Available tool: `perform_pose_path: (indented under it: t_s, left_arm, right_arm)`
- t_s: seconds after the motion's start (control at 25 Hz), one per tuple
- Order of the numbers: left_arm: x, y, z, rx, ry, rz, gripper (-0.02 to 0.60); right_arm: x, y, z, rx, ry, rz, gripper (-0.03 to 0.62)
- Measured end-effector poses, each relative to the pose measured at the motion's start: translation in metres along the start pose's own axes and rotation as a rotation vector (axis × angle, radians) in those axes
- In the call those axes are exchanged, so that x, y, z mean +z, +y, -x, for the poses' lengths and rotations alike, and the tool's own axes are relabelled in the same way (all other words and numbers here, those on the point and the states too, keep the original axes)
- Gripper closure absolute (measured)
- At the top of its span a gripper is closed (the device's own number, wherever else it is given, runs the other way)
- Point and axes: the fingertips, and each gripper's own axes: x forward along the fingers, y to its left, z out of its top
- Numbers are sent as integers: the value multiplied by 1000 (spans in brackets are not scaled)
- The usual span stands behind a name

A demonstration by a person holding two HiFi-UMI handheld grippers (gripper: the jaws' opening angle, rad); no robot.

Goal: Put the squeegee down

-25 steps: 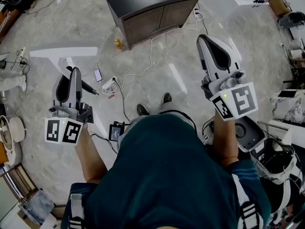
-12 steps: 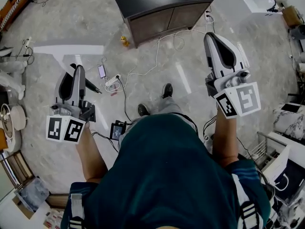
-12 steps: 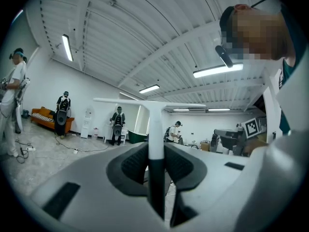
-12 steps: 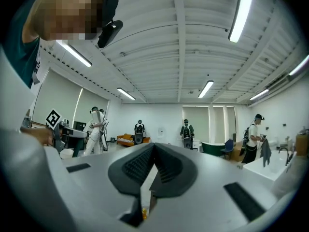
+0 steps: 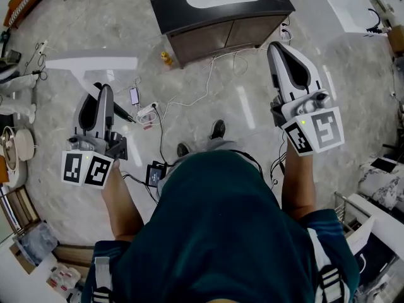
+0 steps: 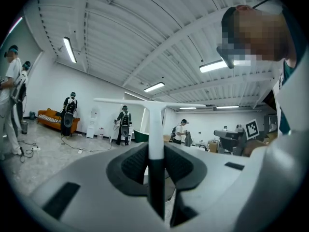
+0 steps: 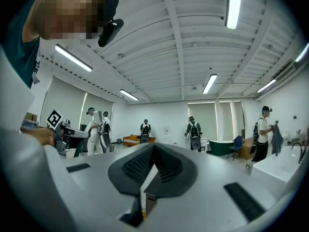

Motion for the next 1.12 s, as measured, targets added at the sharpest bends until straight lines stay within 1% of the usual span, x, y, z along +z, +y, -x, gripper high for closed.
perform_pose_path:
  t_s: [0.16, 0.32, 0.48, 0.6, 0.76, 0.92, 1.12]
  left_arm:
    - [5, -9, -14, 33, -6, -2, 491]
    - [9, -16, -20, 60, -13, -10, 491]
    - [13, -25, -29, 80, -17, -26, 491]
    - [18, -27, -37, 84, -20, -33, 491]
    - [18, -27, -41, 62, -16, -39, 491]
    - [19, -27, -74, 25, -1, -37, 491]
    - [19, -16, -103, -31, 6, -31, 491]
  right_arm:
    - [6, -20, -12, 22, 9, 9, 589]
    - [9, -29, -17, 56, -2, 7, 589]
    - [1, -43, -17, 92, -18, -21, 589]
    - [-2, -51, -19, 91, -16, -25, 589]
    - [-7, -50, -14, 70, -8, -35, 589]
    - [-15, -71, -21, 37, 12, -44, 589]
    - [-14, -76, -30, -8, 22, -39, 589]
